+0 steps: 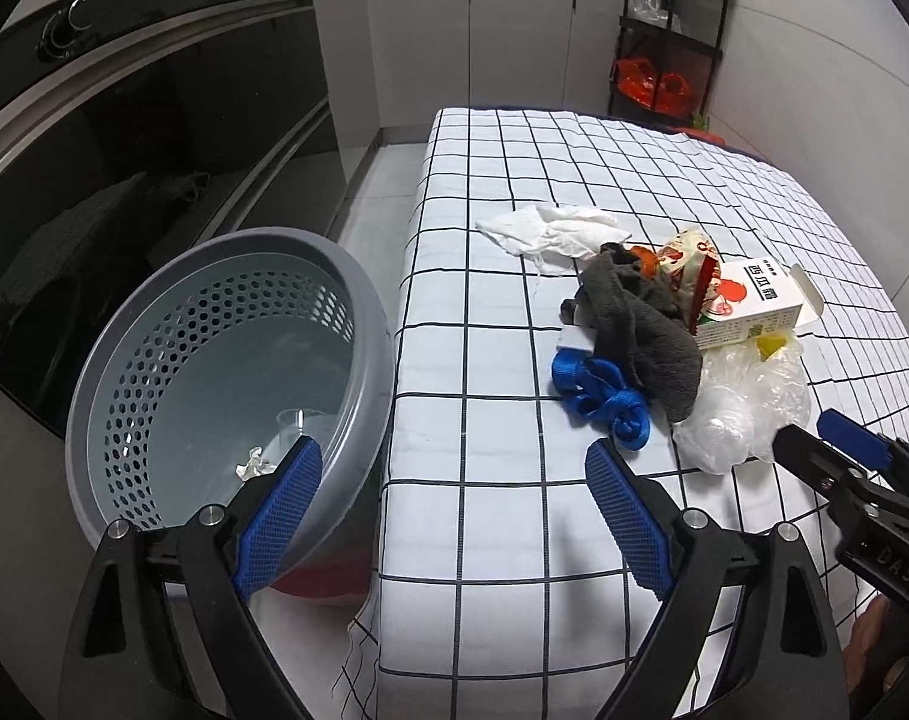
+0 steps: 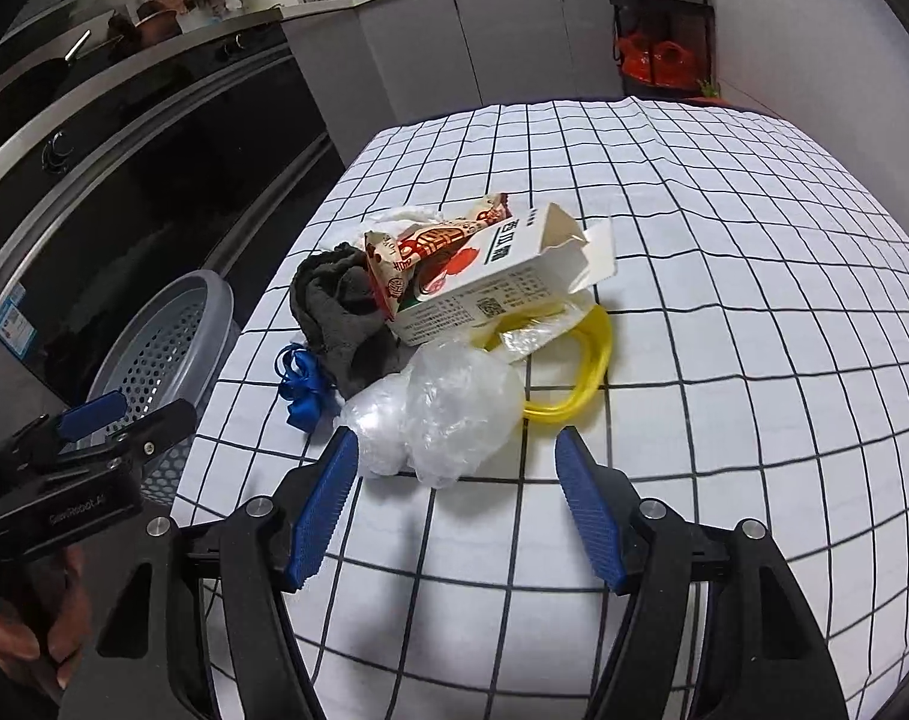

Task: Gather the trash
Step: 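Grasp the clear plastic bag with the right gripper, then grasp the blue ribbon with the left gripper while the right gripper holds the bag, then carry ribbon and bag over the basket and open both grippers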

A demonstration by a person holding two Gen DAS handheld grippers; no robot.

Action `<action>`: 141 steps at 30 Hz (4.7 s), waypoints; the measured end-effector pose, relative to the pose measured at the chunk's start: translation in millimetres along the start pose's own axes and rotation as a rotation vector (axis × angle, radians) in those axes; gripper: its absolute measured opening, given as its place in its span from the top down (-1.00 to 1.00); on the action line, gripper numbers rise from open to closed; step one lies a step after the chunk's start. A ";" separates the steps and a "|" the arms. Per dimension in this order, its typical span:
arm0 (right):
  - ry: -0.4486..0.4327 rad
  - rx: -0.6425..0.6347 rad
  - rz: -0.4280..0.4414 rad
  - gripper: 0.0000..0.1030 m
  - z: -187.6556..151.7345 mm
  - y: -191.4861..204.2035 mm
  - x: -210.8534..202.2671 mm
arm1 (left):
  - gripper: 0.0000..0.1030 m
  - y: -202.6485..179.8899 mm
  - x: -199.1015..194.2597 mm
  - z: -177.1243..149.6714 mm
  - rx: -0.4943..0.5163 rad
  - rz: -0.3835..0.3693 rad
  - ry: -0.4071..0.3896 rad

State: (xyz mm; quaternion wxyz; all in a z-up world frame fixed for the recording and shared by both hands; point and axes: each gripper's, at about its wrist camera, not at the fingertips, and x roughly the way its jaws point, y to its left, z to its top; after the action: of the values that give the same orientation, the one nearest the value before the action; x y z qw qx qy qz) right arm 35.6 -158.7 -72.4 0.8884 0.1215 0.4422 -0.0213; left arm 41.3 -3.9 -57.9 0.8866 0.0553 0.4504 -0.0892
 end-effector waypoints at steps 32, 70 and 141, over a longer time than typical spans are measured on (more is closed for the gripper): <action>-0.053 0.011 0.085 0.65 -3.3 -2.0 -22.2 | -0.74 -17.7 12.6 -3.9 0.024 -0.061 0.032; -0.102 0.048 0.117 0.68 -4.8 -12.4 -53.5 | 0.61 -33.4 26.7 11.9 0.027 -0.162 0.039; -0.155 -0.033 0.201 0.70 15.7 28.0 -65.7 | 0.57 -7.7 25.0 9.8 -0.013 -0.186 0.047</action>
State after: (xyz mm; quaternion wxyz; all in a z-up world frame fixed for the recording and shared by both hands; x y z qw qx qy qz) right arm 12.0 -139.9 -5.9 0.9194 0.1484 0.3583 0.0658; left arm 61.9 -15.9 -72.5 0.8639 0.0097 0.4750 -0.1672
